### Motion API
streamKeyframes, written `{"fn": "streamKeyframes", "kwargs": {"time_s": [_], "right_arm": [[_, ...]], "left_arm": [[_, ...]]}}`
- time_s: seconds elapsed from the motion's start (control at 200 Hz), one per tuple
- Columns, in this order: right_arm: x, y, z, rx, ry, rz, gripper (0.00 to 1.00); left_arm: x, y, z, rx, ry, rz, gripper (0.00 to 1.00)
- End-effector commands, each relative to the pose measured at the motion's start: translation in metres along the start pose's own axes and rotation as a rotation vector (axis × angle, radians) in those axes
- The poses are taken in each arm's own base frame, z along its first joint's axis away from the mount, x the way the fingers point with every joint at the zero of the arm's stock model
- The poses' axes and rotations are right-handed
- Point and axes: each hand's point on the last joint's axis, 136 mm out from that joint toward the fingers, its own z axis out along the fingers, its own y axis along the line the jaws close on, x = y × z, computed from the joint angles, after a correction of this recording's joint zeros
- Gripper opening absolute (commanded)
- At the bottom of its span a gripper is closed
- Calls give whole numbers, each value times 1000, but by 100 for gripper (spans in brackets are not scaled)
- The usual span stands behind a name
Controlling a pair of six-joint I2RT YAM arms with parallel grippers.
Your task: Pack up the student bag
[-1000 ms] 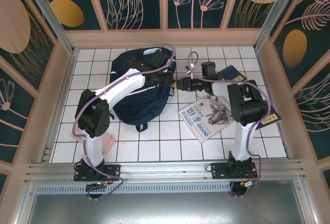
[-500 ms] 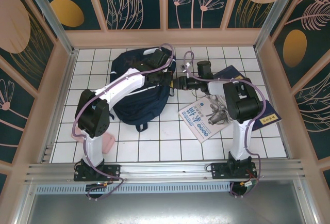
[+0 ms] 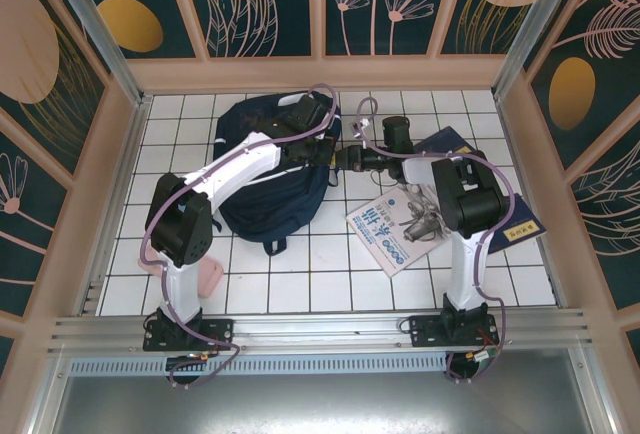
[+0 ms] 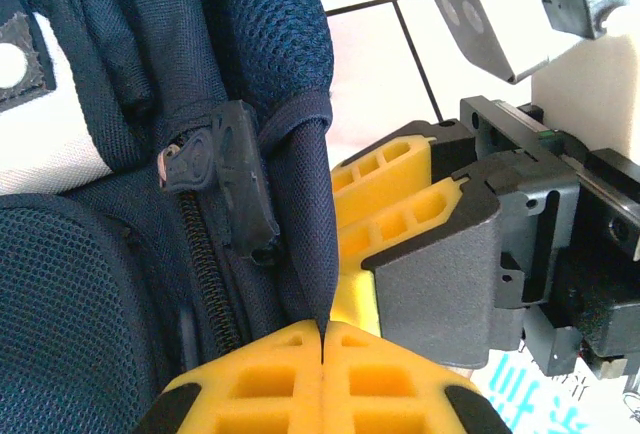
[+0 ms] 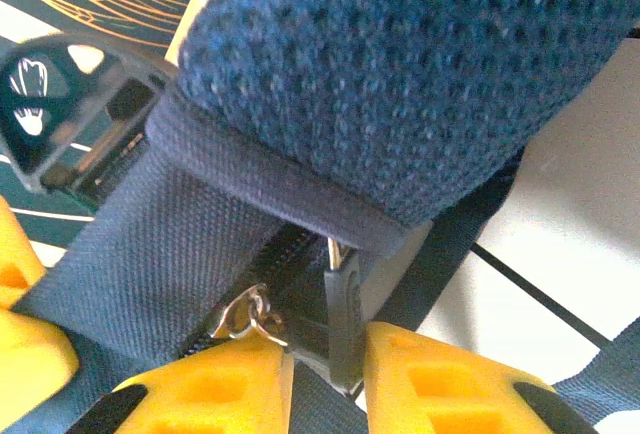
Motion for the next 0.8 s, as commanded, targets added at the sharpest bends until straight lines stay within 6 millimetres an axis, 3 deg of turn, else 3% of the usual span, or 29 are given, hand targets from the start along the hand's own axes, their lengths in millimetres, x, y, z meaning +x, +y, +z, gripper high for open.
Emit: {"fn": "streamKeyframes", "kwargs": {"time_s": [0.0, 0.22, 0.375, 0.791], "right_arm": [[-6, 14, -6, -8, -31, -52, 19], [2, 13, -15, 43, -29, -70, 5], [14, 13, -20, 65, -7, -69, 5], [58, 42, -27, 73, 56, -100, 5]], "left_arm": [[-32, -12, -14, 46, -107, -5, 0], [-32, -9, -12, 30, -110, -8, 0], [-32, -4, -8, 4, -117, -17, 0], [-30, -6, 22, 27, -97, -35, 0]]}}
